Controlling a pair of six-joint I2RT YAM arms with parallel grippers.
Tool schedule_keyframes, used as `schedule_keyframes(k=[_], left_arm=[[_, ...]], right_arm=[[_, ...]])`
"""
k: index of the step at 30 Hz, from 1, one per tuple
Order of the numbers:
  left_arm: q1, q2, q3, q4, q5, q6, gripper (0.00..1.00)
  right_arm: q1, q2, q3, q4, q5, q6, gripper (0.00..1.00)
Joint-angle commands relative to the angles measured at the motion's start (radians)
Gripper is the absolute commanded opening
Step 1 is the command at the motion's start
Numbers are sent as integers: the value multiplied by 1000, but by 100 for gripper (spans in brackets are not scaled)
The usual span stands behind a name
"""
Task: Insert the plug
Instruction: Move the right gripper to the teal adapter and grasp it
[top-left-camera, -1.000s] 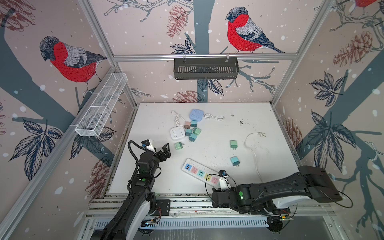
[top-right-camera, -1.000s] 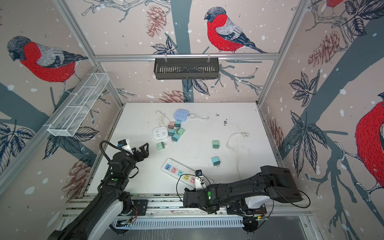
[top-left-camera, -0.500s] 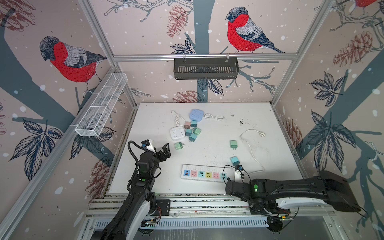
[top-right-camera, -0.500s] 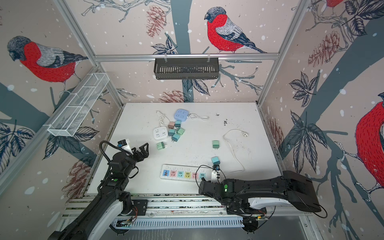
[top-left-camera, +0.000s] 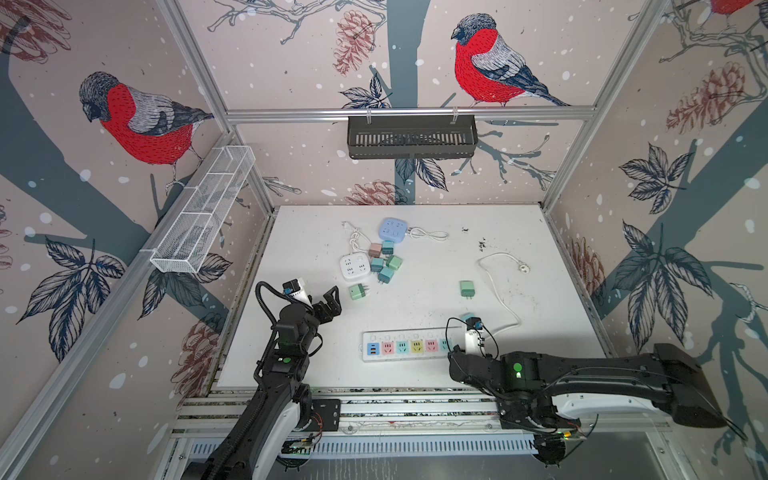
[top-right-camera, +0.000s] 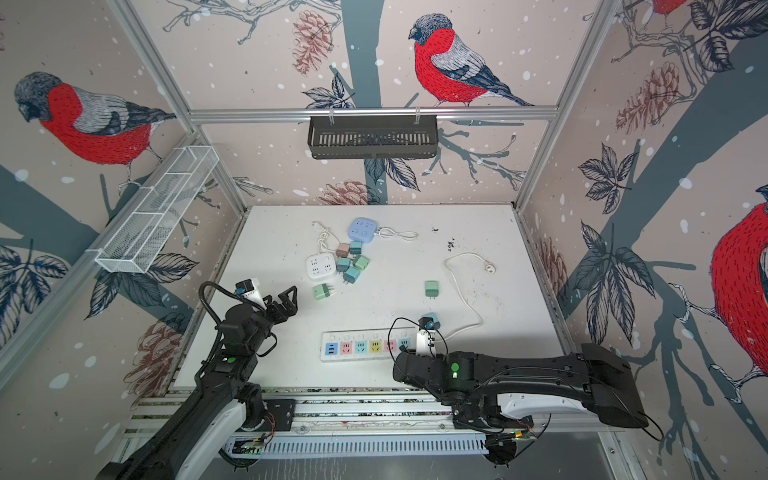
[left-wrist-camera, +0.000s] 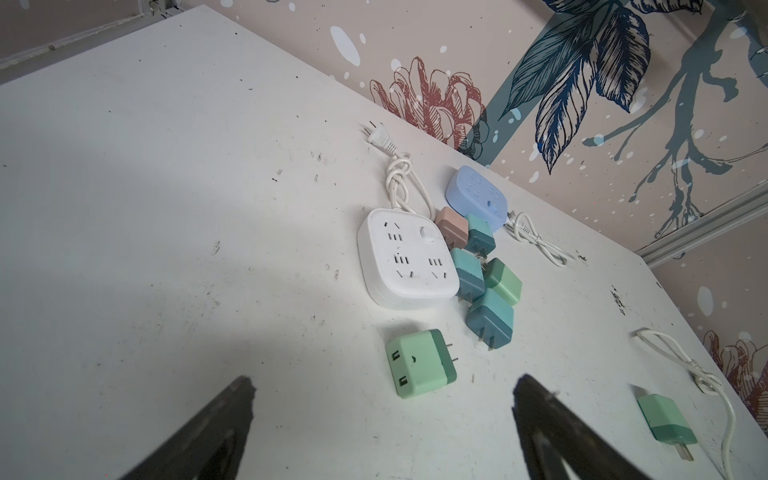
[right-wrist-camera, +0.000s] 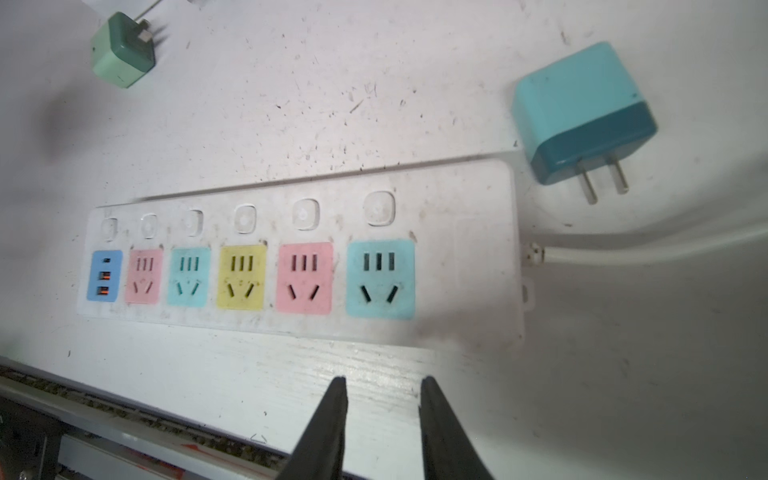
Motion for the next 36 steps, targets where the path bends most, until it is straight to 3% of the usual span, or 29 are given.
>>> schedule_keyframes(k=[1,5,7,11,14,22,26,36], left_arm=[[-1,-3,0,47,-12,-6,97],[0,0,0,50,-7,-4,97],[-1,3,-1,52,-5,-4,97],[-1,9,1,54,-5,-3,97],[-1,14,2,57,1,-1,97],[-1,16,2,61,5,-1,97],[0,13,1,60,1,0,97],[-1,30,6,62,4,0,97]], right_arm=[[9,-18,54,-119,90,-4,35],[-5,-37,127,-182,197,-45,39],[-66,-51,138,-134,197,-139,44],[-322,-51,114,17,54,-355,50],[-475,-43,84,63,8,-434,53],[-729,-15,-65,246,-238,-589,61],[-773,29,-74,274,-295,-624,65],[-759,63,-124,346,-374,-646,65]])
